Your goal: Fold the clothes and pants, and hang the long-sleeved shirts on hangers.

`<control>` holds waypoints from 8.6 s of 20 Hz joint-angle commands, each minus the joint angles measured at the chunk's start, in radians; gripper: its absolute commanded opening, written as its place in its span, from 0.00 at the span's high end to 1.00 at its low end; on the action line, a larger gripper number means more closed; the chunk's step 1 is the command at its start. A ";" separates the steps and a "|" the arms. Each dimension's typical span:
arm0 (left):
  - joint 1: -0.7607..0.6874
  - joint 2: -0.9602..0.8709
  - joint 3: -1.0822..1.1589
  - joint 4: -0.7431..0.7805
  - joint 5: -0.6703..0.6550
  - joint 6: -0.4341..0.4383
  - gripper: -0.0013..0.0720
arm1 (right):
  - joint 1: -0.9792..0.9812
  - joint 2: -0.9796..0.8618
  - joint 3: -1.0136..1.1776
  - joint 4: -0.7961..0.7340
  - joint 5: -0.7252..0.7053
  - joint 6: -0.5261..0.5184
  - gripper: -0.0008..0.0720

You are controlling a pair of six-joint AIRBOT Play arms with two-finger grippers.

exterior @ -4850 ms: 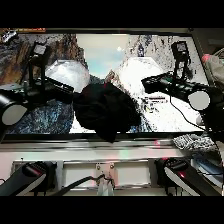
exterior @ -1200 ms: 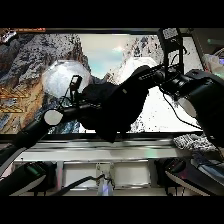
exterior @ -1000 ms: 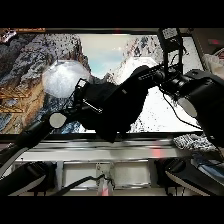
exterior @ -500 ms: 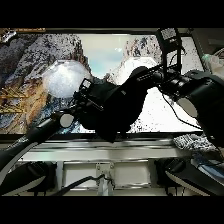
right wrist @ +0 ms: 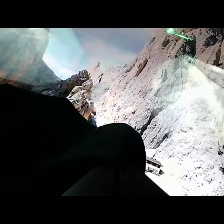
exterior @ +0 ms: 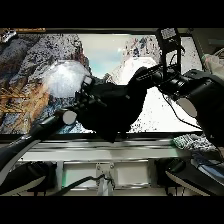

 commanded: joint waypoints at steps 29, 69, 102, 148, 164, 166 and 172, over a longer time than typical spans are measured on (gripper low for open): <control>0.336 0.015 0.663 0.751 -1.008 -0.356 0.94 | 0.000 -0.514 0.563 0.196 -0.079 -0.359 0.96; 1.427 -0.393 0.605 1.118 -0.702 -0.392 0.40 | 0.001 -0.703 0.563 0.563 -0.168 -0.448 0.96; 1.468 -0.693 0.803 1.137 -0.465 -0.388 0.85 | 0.001 -0.703 0.563 0.565 -0.105 -0.437 0.96; 0.520 0.611 0.282 0.511 -1.323 -0.358 0.94 | -0.093 -0.682 0.568 0.546 -0.216 -0.384 0.96; 0.259 0.480 0.200 0.863 -1.011 -0.336 0.94 | -0.093 -0.653 0.568 0.563 -0.143 -0.392 0.96; 0.260 0.497 0.200 0.879 -1.004 -0.336 0.94 | -0.093 -0.653 0.568 0.563 -0.145 -0.392 0.96; 0.259 0.415 0.200 0.664 -0.827 -0.225 0.95 | -0.093 -0.653 0.568 0.569 -0.121 -0.392 0.96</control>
